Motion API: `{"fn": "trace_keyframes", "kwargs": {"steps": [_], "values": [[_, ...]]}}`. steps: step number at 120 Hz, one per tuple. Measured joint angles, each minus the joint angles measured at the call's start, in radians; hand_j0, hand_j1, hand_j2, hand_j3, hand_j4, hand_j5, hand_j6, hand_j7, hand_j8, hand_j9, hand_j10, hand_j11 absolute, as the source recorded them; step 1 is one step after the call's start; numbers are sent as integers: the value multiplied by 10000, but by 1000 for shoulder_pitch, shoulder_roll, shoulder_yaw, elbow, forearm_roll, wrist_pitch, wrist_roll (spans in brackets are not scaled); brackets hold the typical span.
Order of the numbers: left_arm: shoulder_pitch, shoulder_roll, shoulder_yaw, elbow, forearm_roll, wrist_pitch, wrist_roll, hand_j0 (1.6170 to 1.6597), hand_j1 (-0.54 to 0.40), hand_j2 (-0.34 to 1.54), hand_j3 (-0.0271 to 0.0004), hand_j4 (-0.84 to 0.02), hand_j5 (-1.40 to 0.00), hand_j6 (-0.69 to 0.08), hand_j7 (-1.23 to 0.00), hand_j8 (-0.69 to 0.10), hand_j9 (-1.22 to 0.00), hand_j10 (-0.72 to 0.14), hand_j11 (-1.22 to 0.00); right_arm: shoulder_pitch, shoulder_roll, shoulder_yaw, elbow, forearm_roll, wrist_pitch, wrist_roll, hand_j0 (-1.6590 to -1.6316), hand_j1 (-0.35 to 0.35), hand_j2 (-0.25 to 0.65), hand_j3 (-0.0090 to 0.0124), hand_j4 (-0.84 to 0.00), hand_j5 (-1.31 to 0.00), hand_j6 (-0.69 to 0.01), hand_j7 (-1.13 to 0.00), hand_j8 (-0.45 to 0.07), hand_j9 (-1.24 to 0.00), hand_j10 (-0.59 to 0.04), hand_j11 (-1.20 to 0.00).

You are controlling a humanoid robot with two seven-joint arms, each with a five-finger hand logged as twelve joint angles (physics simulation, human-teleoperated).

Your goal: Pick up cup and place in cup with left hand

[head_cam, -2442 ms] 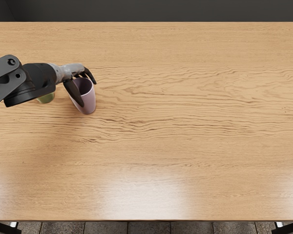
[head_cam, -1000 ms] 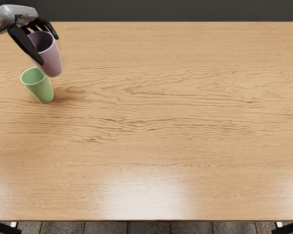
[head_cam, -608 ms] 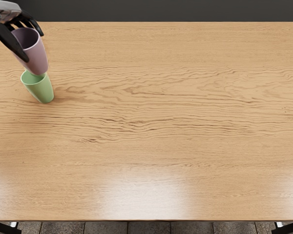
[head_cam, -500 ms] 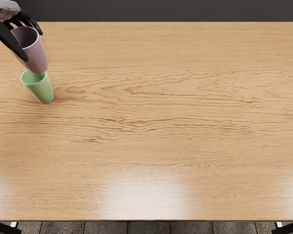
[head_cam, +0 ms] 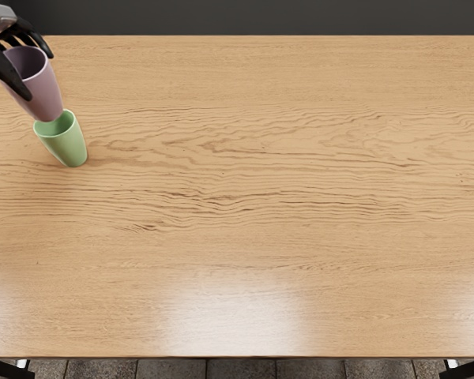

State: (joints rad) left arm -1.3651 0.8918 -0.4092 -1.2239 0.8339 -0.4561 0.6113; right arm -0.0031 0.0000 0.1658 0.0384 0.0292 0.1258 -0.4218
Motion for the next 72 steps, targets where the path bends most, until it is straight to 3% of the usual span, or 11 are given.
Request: {"fn": "trace_keyframes", "kwargs": {"steps": [72], "values": [[24, -64, 12, 115, 4, 2, 0, 16531, -1601, 2218, 0, -4882, -7378, -2950, -7150, -2259, -7218, -3490, -7209, 0, 0, 0, 0, 0, -1, 0, -16581, -3491, 1, 0, -6, -1, -10, 0, -8, -1, -6, -1]]}}
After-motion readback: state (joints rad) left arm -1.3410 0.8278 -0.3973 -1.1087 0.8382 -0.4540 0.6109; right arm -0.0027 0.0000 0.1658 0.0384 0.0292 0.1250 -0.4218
